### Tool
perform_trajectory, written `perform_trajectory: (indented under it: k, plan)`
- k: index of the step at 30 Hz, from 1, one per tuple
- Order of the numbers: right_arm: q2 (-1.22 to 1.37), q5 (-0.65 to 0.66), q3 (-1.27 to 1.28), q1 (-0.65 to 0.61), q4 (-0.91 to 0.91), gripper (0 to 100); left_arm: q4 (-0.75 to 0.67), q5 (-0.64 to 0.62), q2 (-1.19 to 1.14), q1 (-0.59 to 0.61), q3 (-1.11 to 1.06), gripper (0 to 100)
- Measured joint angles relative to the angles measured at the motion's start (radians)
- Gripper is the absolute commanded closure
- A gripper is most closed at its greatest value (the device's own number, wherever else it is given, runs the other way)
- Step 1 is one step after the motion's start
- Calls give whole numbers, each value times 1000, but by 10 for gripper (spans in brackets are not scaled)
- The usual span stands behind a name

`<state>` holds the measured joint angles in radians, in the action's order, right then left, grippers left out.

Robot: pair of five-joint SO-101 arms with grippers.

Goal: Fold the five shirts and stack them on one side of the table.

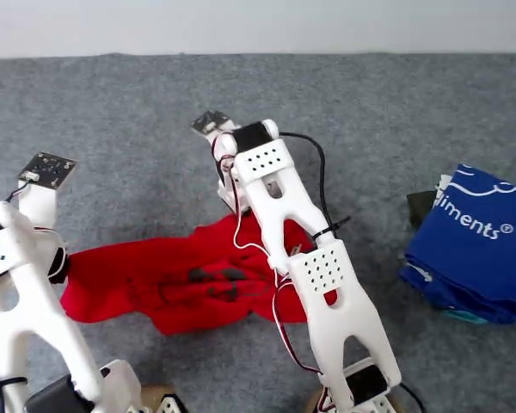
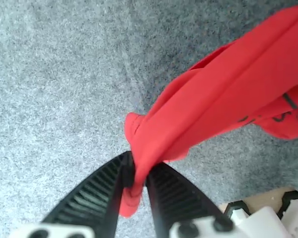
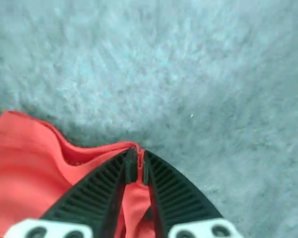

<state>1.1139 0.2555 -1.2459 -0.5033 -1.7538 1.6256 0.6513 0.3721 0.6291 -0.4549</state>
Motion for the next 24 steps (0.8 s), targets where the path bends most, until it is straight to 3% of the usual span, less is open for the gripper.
perform_trajectory:
  k: [5,8,15,24]
  plan:
    - [-28,52,-94,57,0,988,0,-3,0,0,29,983]
    - [-112,75,-143,106,0,988,0,-66,0,-23,109,982]
    - [-324,181,-221,193,0,988,-9,-187,0,-189,313,982]
    - [-539,281,-308,230,0,988,-212,-281,0,-304,460,982]
